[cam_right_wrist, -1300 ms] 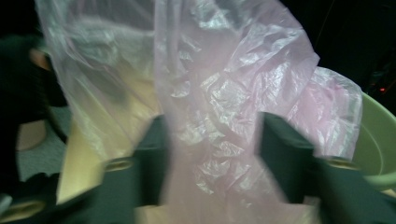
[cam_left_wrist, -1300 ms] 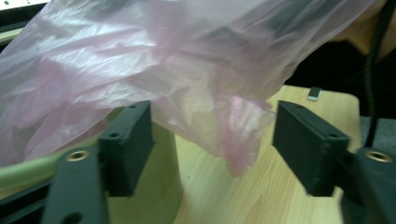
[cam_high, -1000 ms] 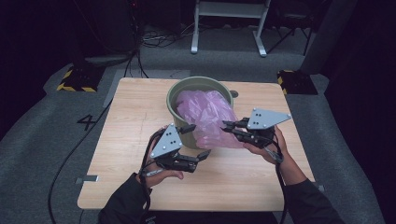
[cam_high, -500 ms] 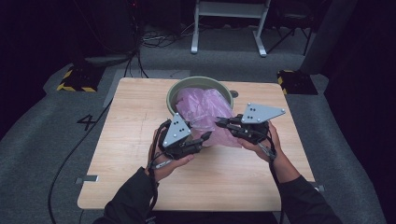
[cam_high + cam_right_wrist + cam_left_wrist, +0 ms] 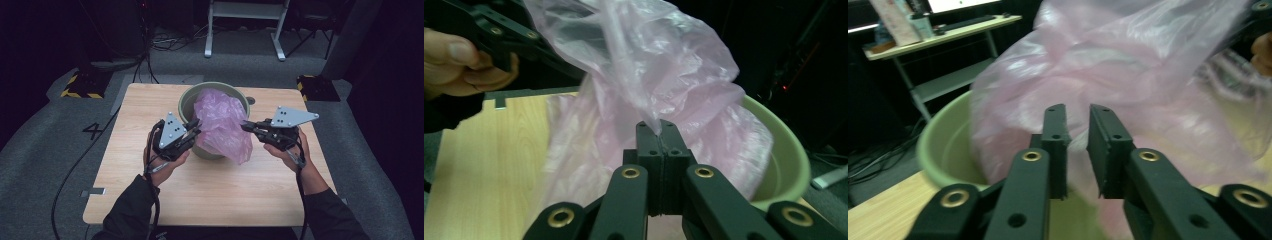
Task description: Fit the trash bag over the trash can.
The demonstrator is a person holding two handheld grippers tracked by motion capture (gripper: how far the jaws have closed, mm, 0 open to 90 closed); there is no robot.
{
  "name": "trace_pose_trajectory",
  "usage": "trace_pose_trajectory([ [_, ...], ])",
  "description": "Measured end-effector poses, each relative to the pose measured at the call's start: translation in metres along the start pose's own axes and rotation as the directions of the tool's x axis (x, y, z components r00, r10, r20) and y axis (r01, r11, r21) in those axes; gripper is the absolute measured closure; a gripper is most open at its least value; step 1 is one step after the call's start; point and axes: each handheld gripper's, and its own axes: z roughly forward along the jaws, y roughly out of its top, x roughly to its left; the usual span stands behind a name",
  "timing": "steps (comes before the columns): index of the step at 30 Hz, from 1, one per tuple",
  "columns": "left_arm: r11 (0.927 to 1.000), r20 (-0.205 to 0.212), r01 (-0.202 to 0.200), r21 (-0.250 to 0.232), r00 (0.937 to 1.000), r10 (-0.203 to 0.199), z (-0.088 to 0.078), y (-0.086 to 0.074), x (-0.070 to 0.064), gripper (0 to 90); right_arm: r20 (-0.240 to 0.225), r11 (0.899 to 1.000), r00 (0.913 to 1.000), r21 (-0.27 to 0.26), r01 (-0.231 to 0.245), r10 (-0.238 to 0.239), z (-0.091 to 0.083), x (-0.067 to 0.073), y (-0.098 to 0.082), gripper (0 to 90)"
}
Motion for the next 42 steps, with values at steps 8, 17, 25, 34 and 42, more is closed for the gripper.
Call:
trace_pose_trajectory([
  [8, 0.9997, 0.070, 0.020, -0.009, 0.9973, -0.020, -0.009, -0.002, 0.001, 61.4, 0.017, 0.999, 0.9984, -0.001, -0.053, 0.053, 0.004, -0.012, -0.007, 90.0],
  [17, 0.9994, 0.201, -0.029, 0.016, 0.9793, 0.025, 0.004, 0.001, -0.046, 22.0, 0.030, 0.996, 0.9957, -0.007, -0.087, 0.088, 0.013, -0.013, -0.006, 90.0],
  [25, 0.9974, 0.136, 0.018, 0.070, 0.9904, -0.028, 0.031, 0.004, -0.048, 37.2, 0.000, 0.996, 0.9962, -0.026, -0.087, 0.087, 0.012, -0.009, -0.004, 90.0],
  [34, 0.9988, 0.065, 0.012, 0.047, 0.9978, -0.015, 0.024, 0.002, -0.025, 86.1, 0.016, 0.996, 0.9957, -0.019, -0.091, 0.091, 0.007, -0.014, -0.007, 90.0],
  [42, 0.9981, 0.045, 0.014, 0.060, 0.9989, -0.017, 0.010, 0.000, 0.008, 88.5, 0.120, 0.993, 0.9875, 0.051, -0.109, 0.102, 0.010, -0.032, -0.015, 90.0],
])
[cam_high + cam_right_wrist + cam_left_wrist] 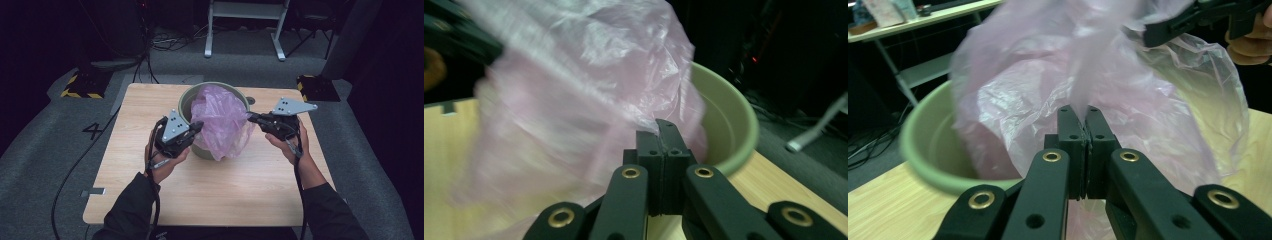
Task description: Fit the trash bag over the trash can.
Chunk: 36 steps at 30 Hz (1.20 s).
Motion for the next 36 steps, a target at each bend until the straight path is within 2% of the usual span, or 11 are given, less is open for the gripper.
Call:
trace_pose_trajectory([
  [6, 0.9992, -0.054, -0.025, 0.030, 0.9982, 0.026, -0.005, -0.003, 0.019, 88.4, 0.075, 0.998, 0.9964, 0.036, -0.042, 0.039, 0.005, -0.019, -0.006, 90.0],
  [10, 0.9990, -0.073, -0.018, 0.041, 0.9971, 0.021, -0.007, -0.004, 0.033, 88.3, 0.121, 0.997, 0.9915, 0.061, -0.054, 0.047, 0.007, -0.027, -0.009, 90.0],
  [14, 0.9938, -0.138, -0.066, 0.090, 0.9874, 0.078, -0.005, -0.003, 0.044, 88.3, 0.145, 0.993, 0.9873, 0.089, -0.078, 0.065, 0.010, -0.038, -0.015, 90.0],
  [15, 0.9924, -0.136, -0.075, 0.098, 0.9868, 0.088, -0.004, -0.004, 0.046, 88.3, 0.154, 0.992, 0.9861, 0.098, -0.078, 0.062, 0.011, -0.040, -0.016, 90.0],
  [17, 0.9931, -0.119, -0.052, 0.105, 0.9908, 0.064, -0.001, -0.007, 0.054, 88.3, 0.154, 0.989, 0.9853, 0.113, -0.092, 0.074, 0.013, -0.044, -0.019, 90.0],
  [19, 0.9904, -0.129, -0.043, 0.131, 0.9898, 0.060, 0.004, -0.011, 0.063, 88.2, 0.152, 0.988, 0.9853, 0.124, -0.097, 0.077, 0.015, -0.047, -0.022, 90.0],
  [21, 0.9921, -0.120, -0.016, 0.125, 0.9923, 0.031, 0.007, -0.014, 0.068, 86.7, 0.147, 0.986, 0.9857, 0.132, -0.102, 0.083, 0.018, -0.049, -0.025, 90.0],
  [24, 0.9921, -0.132, -0.035, 0.120, 0.9899, 0.051, 0.013, -0.019, 0.074, 85.7, 0.158, 0.987, 0.9852, 0.132, -0.088, 0.067, 0.021, -0.047, -0.025, 90.0],
  [29, 0.9997, -0.145, 0.014, 0.019, 0.9893, -0.011, 0.019, -0.031, 0.087, 80.8, 0.161, 0.991, 0.9845, 0.105, -0.087, 0.070, 0.025, -0.049, -0.025, 89.2],
  [33, 0.9991, -0.147, 0.041, -0.012, 0.9882, -0.042, 0.025, -0.040, 0.094, 80.2, 0.154, 0.989, 0.9845, 0.111, -0.101, 0.083, 0.032, -0.051, -0.026, 87.3],
  [36, 0.9935, -0.132, 0.102, -0.051, 0.9854, -0.108, 0.026, -0.048, 0.102, 65.1, 0.156, 0.987, 0.9839, 0.116, -0.107, 0.088, 0.034, -0.050, -0.028, 87.3],
])
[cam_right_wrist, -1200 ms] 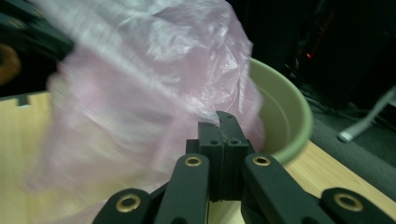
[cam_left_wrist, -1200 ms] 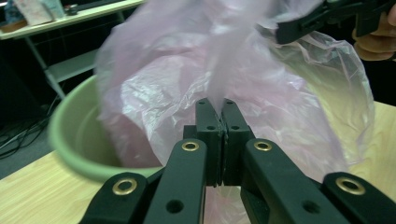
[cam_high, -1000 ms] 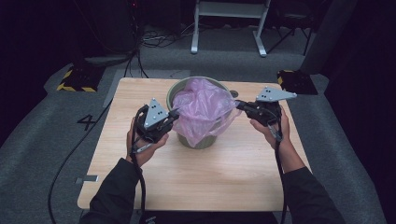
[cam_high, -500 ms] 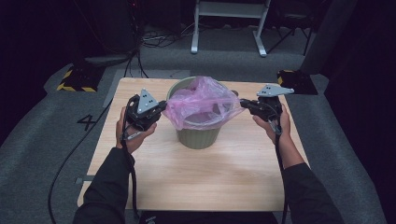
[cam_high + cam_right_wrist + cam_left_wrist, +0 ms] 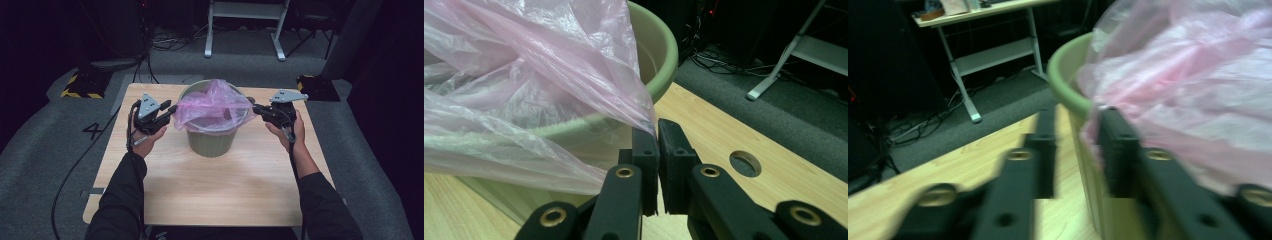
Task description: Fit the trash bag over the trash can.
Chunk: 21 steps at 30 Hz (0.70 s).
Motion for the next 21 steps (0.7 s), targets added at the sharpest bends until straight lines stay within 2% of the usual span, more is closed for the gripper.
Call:
trace_pose_trajectory([
  [2, 0.9990, 0.024, 0.044, -0.007, 0.9988, -0.044, -0.004, -0.005, 0.005, 54.0, -0.014, 1.000, 0.9998, -0.007, -0.017, 0.017, -0.001, -0.001, -0.001, 88.0],
  [3, 0.9986, 0.028, 0.051, -0.014, 0.9984, -0.050, -0.006, -0.006, 0.006, 48.2, -0.014, 1.000, 0.9997, -0.011, -0.020, 0.020, -0.002, -0.001, -0.002, 88.3],
  [5, 0.9978, 0.064, 0.066, -0.005, 0.9958, -0.066, -0.013, -0.008, 0.008, 36.7, -0.014, 1.000, 0.9998, -0.018, -0.017, 0.017, -0.005, -0.001, -0.002, 89.5],
  [6, 0.9985, 0.048, 0.054, 0.007, 0.9974, -0.054, -0.017, -0.008, 0.008, 31.5, -0.011, 1.000, 0.9998, -0.020, -0.016, 0.016, -0.006, -0.001, -0.001, 89.9],
  [8, 0.9994, 0.018, 0.032, 0.013, 0.9993, -0.032, -0.026, -0.010, 0.010, 29.1, -0.008, 1.000, 0.9998, -0.022, -0.017, 0.016, -0.008, -0.001, -0.001, 90.0],
  [10, 0.9985, 0.003, 0.052, 0.020, 0.9987, -0.052, -0.034, -0.012, 0.015, 28.9, -0.002, 1.000, 0.9999, -0.022, -0.015, 0.015, -0.010, -0.002, -0.001, 90.0],
  [12, 0.9979, -0.019, 0.052, 0.038, 0.9985, -0.052, -0.041, -0.014, 0.020, 28.0, 0.007, 0.999, 0.9997, -0.027, -0.023, 0.023, -0.012, -0.004, -0.002, 90.0],
  [13, 0.9974, -0.010, 0.064, 0.032, 0.9979, -0.064, -0.044, -0.014, 0.022, 26.9, 0.013, 0.999, 0.9995, -0.027, -0.027, 0.028, -0.012, -0.004, -0.002, 90.0],
  [15, 0.9960, 0.038, 0.089, 0.012, 0.9953, -0.089, -0.052, -0.014, 0.024, 25.8, 0.005, 0.999, 0.9993, -0.034, -0.037, 0.037, -0.013, -0.004, -0.002, 90.0],
  [18, 0.9979, 0.118, 0.061, -0.022, 0.9913, -0.058, -0.063, -0.007, 0.011, 21.1, 0.007, 0.999, 0.9997, -0.032, -0.022, 0.022, -0.013, -0.002, -0.001, 90.0],
  [20, 0.9996, 0.155, 0.026, -0.013, 0.9877, -0.023, -0.065, -0.002, -0.003, 19.1, 0.006, 0.999, 0.9998, -0.028, -0.018, 0.019, -0.013, -0.001, 0.000, 90.0],
  [21, 0.9999, 0.185, 0.012, -0.009, 0.9826, -0.010, -0.065, 0.000, -0.011, 18.1, 0.011, 0.999, 0.9998, -0.028, -0.016, 0.017, -0.013, -0.001, 0.001, 90.0],
])
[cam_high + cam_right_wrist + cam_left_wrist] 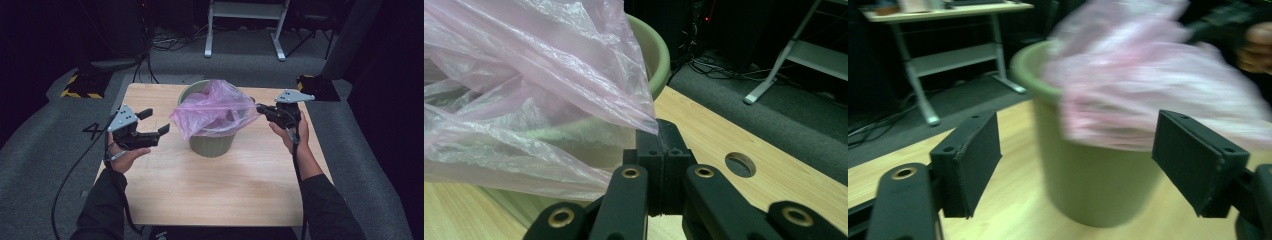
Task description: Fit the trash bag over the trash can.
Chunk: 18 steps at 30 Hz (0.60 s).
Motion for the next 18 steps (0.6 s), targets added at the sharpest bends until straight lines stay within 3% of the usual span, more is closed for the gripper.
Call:
trace_pose_trajectory([
  [2, 0.9997, 0.047, -0.024, 0.000, 0.9986, 0.024, 0.002, 0.004, -0.015, 15.3, -0.003, 1.000, 1.0000, -0.003, -0.004, 0.004, 0.000, 0.000, 0.000, 90.0],
  [5, 0.9991, 0.124, -0.043, 0.002, 0.9914, 0.042, 0.008, 0.007, -0.035, 15.0, 0.005, 1.000, 1.0000, 0.002, -0.003, 0.003, 0.000, 0.002, 0.001, 88.3],
  [9, 0.9972, 0.119, -0.069, 0.030, 0.9908, 0.065, 0.021, 0.008, -0.050, 15.1, 0.008, 1.000, 1.0000, 0.006, -0.004, 0.004, 0.000, 0.002, 0.000, 86.4],
  [10, 0.9961, 0.081, -0.075, 0.047, 0.9942, 0.071, 0.026, 0.009, -0.051, 15.4, 0.007, 1.000, 1.0000, 0.004, -0.006, 0.006, 0.000, 0.001, 0.000, 86.3],
  [12, 0.9964, 0.078, -0.065, 0.055, 0.9952, 0.060, 0.030, 0.009, -0.049, 24.5, 0.000, 1.000, 1.0000, 0.003, -0.003, 0.003, 0.000, 0.002, 0.000, 86.4],
  [14, 0.9974, 0.048, -0.042, 0.059, 0.9981, 0.039, 0.034, 0.010, -0.045, 36.1, -0.002, 1.000, 1.0000, 0.002, -0.002, 0.002, 0.000, 0.002, 0.000, 86.6],
  [15, 0.9975, 0.059, -0.038, 0.060, 0.9976, 0.034, 0.035, 0.010, -0.042, 41.3, -0.005, 1.000, 1.0000, 0.002, 0.001, -0.001, 0.000, 0.002, 0.000, 86.9],
  [17, 0.9966, 0.039, -0.044, 0.069, 0.9984, 0.041, 0.037, 0.009, -0.037, 54.2, -0.008, 1.000, 1.0000, 0.002, 0.002, -0.002, 0.000, 0.002, 0.000, 87.1],
  [18, 0.9966, 0.049, -0.046, 0.069, 0.9979, 0.042, 0.038, 0.008, -0.034, 60.7, -0.009, 1.000, 1.0000, 0.002, -0.003, 0.003, 0.001, 0.002, -0.001, 87.7],
])
